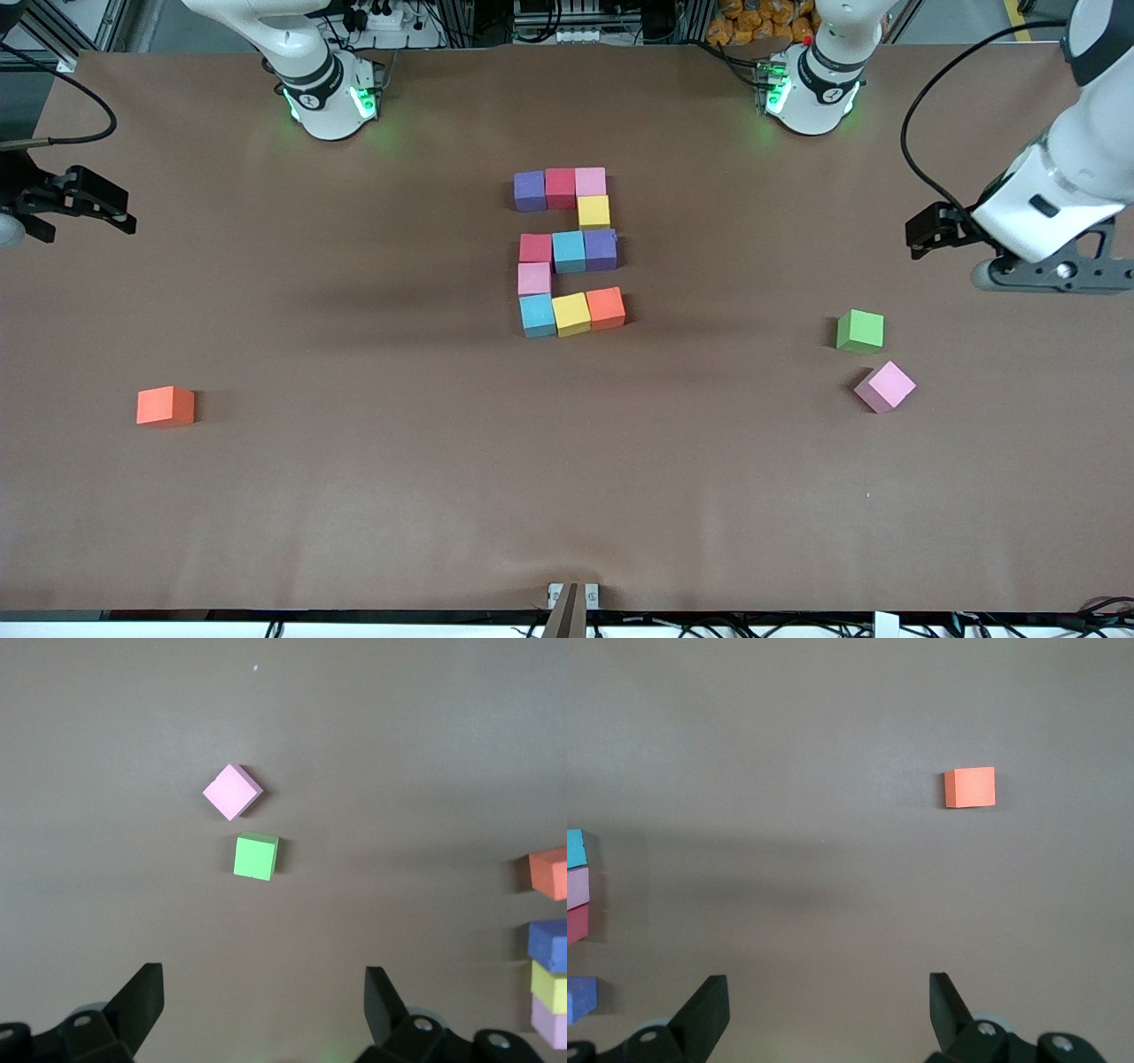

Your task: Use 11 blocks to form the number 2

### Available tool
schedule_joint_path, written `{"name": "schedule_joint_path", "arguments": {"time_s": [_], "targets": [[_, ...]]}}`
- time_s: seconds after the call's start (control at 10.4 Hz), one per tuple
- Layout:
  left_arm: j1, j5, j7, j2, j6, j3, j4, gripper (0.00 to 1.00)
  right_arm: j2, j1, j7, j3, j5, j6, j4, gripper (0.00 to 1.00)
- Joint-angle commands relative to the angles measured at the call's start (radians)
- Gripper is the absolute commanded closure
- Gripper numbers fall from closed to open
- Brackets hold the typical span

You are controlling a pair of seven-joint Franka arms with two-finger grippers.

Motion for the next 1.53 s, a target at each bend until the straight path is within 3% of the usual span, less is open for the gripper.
{"name": "schedule_joint_path", "arguments": {"time_s": [0.0, 0.1, 0.19, 0.38, 0.58, 1.44], "targets": [[-0.352, -0.12, 0.097, -0.135, 0.054, 0.468, -0.091, 0.0, -0.031, -0.002, -0.01, 0.003, -0.014, 0.012, -0.032, 0.0], [-0.429, -0.136, 0.111, -0.199, 0.114, 0.564, -0.182, 0.0, -0.031, -0.002, -0.01, 0.003, -0.014, 0.012, -0.032, 0.0], [-0.447, -0.136, 0.111, -0.242, 0.16, 0.587, -0.252, 0.0, -0.031, -0.002, -0.01, 0.003, -0.014, 0.012, -0.032, 0.0], [-0.454, -0.135, 0.113, -0.235, 0.154, 0.605, -0.249, 0.0, -0.031, -0.002, -0.01, 0.003, -0.014, 0.012, -0.032, 0.0], [-0.564, -0.135, 0.114, -0.211, 0.145, 0.729, -0.225, 0.0, -0.031, -0.002, -0.01, 0.003, -0.014, 0.012, -0.032, 0.0], [-0.609, -0.176, 0.113, -0.18, 0.11, 0.757, -0.179, 0.0, -0.029, -0.002, -0.012, 0.003, -0.014, 0.01, -0.032, 0.0]]}}
